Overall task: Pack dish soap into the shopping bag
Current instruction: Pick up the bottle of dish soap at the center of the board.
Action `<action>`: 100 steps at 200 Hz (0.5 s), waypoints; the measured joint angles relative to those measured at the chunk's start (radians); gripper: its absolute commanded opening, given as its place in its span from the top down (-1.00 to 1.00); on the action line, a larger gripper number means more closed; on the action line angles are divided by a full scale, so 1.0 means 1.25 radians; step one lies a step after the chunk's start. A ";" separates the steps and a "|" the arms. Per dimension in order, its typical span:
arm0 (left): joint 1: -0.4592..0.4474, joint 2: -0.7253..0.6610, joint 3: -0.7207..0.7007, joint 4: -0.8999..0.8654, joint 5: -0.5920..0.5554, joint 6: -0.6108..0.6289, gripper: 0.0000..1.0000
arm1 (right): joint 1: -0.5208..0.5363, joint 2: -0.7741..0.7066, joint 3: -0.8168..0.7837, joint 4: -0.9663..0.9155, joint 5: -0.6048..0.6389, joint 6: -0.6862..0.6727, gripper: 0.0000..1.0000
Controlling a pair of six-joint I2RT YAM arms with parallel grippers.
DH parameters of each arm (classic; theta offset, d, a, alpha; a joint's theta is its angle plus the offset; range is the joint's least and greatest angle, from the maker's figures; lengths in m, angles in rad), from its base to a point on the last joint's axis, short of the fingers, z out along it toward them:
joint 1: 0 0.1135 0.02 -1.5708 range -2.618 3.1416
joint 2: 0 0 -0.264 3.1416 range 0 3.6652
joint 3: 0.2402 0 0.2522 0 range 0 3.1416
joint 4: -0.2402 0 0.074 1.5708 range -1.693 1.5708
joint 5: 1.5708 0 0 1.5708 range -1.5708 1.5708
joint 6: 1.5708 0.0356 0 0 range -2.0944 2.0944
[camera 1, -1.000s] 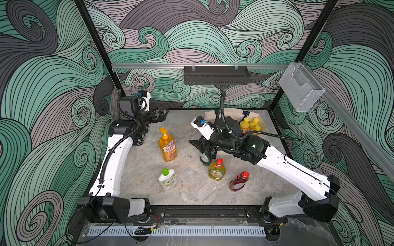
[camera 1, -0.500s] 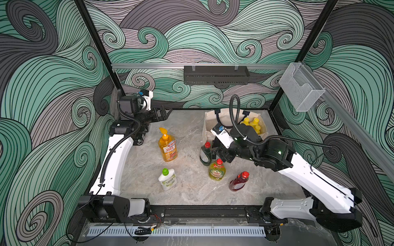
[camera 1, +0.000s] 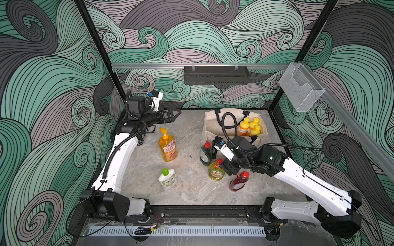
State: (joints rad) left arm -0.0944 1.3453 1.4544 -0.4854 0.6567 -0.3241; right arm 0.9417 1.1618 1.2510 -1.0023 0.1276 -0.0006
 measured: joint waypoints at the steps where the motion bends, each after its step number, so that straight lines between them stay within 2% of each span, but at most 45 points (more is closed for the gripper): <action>1: 0.000 0.000 0.000 0.000 0.000 0.000 -0.97 | 0.000 0.000 -0.002 0.001 -0.001 0.000 -0.64; 100: -0.059 0.006 0.000 0.002 0.007 0.000 -0.97 | -0.053 0.030 -0.033 0.070 -0.054 -0.027 -0.68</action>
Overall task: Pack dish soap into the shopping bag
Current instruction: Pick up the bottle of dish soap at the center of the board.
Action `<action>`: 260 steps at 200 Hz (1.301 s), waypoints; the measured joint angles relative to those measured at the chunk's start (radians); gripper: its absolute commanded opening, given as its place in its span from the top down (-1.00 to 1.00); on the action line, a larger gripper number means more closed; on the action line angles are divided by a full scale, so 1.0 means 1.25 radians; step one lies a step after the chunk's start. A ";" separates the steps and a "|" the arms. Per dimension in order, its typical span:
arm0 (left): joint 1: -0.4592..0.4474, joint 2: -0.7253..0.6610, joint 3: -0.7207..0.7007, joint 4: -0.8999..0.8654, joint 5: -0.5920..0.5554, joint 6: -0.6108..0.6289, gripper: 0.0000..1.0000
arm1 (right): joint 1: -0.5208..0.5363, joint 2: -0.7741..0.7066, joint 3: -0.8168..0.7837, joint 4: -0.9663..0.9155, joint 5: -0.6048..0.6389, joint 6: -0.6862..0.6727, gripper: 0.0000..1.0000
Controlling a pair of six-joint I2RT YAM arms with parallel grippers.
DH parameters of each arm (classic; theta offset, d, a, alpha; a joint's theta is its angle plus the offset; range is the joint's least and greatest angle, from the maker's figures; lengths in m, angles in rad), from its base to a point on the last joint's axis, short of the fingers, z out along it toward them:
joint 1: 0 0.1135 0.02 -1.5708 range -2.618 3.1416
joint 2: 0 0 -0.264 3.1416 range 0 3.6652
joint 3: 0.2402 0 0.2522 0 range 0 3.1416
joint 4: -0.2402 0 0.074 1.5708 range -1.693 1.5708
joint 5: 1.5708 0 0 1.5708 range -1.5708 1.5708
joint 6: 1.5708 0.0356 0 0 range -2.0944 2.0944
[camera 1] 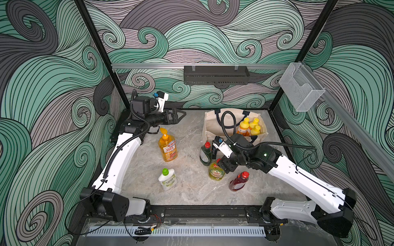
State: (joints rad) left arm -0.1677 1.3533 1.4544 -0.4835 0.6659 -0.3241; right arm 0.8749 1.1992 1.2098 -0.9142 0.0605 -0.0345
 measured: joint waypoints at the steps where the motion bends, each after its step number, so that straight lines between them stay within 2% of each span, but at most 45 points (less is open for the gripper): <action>1: -0.001 0.001 0.000 0.000 0.000 0.000 -0.97 | 0.000 0.000 0.000 0.000 -0.001 0.000 -0.68; 45: -0.015 0.013 0.000 0.000 0.001 0.000 -0.97 | -0.002 0.015 -0.020 0.013 -0.025 -0.014 -0.67; 87: -0.019 0.014 0.000 0.000 0.001 0.000 -0.97 | -0.008 0.015 -0.040 0.021 -0.037 -0.015 -0.52; 127: -0.021 0.015 0.000 0.000 0.001 0.000 -0.97 | -0.009 0.015 -0.048 0.033 -0.046 -0.013 -0.34; 234: -0.029 0.015 0.000 -0.001 0.000 0.001 -0.97 | -0.009 -0.016 -0.100 0.051 -0.056 0.005 0.35; 250: -0.031 0.015 0.000 -0.001 0.000 0.001 -0.97 | -0.009 -0.021 -0.100 0.052 -0.057 0.009 0.32; 260: -0.034 0.015 0.000 -0.001 0.000 0.001 -0.97 | -0.009 -0.024 -0.100 0.052 -0.058 0.010 0.15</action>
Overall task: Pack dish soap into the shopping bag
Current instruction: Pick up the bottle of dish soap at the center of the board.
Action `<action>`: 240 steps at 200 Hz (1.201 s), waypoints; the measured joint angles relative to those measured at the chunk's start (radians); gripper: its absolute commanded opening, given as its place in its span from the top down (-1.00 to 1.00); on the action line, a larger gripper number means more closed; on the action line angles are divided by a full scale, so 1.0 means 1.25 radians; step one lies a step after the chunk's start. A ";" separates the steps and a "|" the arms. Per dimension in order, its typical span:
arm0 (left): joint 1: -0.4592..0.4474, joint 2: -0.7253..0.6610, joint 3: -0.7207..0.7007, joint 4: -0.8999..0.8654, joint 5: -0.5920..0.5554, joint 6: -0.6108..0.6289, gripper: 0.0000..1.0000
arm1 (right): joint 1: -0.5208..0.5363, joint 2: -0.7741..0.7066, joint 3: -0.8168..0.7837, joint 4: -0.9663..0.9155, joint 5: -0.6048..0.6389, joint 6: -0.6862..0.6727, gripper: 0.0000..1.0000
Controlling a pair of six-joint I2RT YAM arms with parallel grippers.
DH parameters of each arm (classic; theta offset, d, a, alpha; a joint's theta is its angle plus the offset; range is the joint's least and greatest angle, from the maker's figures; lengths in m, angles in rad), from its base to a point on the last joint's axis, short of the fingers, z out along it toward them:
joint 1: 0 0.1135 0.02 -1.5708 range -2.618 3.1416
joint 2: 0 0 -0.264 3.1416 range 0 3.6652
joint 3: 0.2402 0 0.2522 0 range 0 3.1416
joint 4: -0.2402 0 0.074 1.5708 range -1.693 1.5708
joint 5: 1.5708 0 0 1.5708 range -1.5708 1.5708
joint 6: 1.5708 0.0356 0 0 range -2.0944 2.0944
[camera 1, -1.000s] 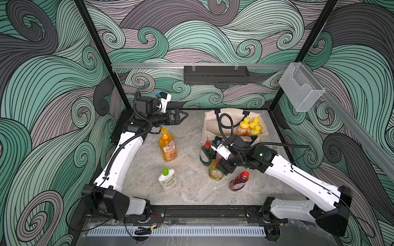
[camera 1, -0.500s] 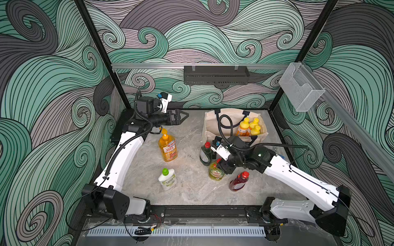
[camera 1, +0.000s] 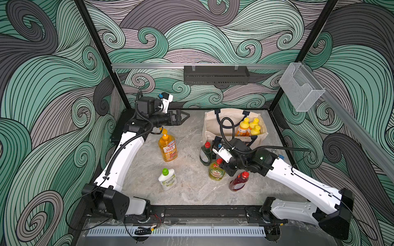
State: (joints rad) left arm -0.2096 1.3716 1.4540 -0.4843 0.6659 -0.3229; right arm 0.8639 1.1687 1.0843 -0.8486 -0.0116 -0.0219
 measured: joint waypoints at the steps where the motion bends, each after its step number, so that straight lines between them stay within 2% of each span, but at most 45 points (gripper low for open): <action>1: 0.000 0.000 0.000 0.000 0.000 0.000 -0.97 | 0.000 0.000 0.000 0.000 0.000 0.002 0.14; 42: -0.004 0.000 0.000 -0.001 0.000 0.001 -0.97 | 0.000 -0.031 -0.011 0.030 -0.010 0.002 -0.13; 59: -0.006 0.000 0.000 -0.001 -0.001 0.001 -0.97 | -0.005 -0.058 -0.029 0.049 -0.012 0.002 -0.18; 133: -0.008 0.001 0.000 -0.001 -0.003 0.004 -0.97 | -0.030 -0.037 -0.038 0.107 -0.053 0.002 -0.15; 240: -0.010 0.001 0.000 -0.002 -0.004 0.009 -0.97 | -0.035 -0.020 -0.057 0.128 -0.084 0.003 0.12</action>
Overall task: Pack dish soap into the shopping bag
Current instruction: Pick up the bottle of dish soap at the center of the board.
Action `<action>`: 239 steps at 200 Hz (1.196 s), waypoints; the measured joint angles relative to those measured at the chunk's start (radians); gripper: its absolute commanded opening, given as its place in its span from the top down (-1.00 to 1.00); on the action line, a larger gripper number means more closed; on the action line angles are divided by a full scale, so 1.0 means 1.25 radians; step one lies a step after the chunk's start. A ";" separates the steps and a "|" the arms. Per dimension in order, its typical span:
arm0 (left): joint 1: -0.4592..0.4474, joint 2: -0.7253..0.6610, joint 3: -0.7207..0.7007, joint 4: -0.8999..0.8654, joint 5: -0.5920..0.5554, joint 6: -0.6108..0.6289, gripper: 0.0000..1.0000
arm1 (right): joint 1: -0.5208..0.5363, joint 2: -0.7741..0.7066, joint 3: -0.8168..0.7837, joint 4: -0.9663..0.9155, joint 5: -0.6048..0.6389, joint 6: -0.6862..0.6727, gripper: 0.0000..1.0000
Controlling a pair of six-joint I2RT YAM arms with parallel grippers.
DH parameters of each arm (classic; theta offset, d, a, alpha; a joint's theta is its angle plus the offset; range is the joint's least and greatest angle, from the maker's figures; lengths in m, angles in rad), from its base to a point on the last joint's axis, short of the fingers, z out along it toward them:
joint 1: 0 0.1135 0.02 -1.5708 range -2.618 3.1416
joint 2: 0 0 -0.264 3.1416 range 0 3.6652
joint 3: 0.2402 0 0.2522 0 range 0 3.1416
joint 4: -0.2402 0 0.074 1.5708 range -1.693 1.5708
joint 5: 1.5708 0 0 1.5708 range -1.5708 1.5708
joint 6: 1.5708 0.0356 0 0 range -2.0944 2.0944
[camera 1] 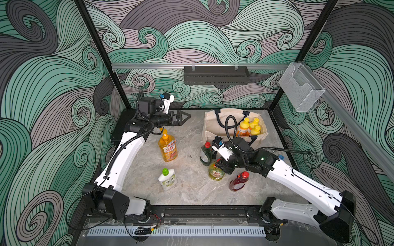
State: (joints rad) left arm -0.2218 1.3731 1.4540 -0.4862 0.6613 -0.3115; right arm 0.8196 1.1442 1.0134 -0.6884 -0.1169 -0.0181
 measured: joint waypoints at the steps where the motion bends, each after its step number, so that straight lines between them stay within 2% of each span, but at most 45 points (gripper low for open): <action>1: 0.000 0.000 0.000 0.000 0.000 0.000 -0.97 | 0.000 0.000 0.000 0.000 0.000 0.000 0.12; 76: -0.003 0.010 0.000 -0.001 -0.002 0.003 -0.97 | -0.006 0.000 -0.005 0.017 0.003 -0.002 0.44; 125: -0.008 0.012 0.000 0.000 -0.002 0.004 -0.97 | -0.008 -0.002 -0.009 0.025 0.005 0.000 0.79; 145: -0.016 0.012 0.000 -0.001 -0.003 0.004 -0.97 | -0.008 -0.003 -0.009 0.023 0.009 0.000 1.00; 239: -0.077 0.022 0.000 -0.006 -0.007 0.011 -0.97 | -0.010 0.003 0.029 -0.052 0.031 0.003 1.00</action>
State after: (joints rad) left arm -0.3180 1.4006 1.4540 -0.4942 0.6529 -0.2977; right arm 0.8074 1.1477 1.0496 -0.7532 -0.0788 -0.0143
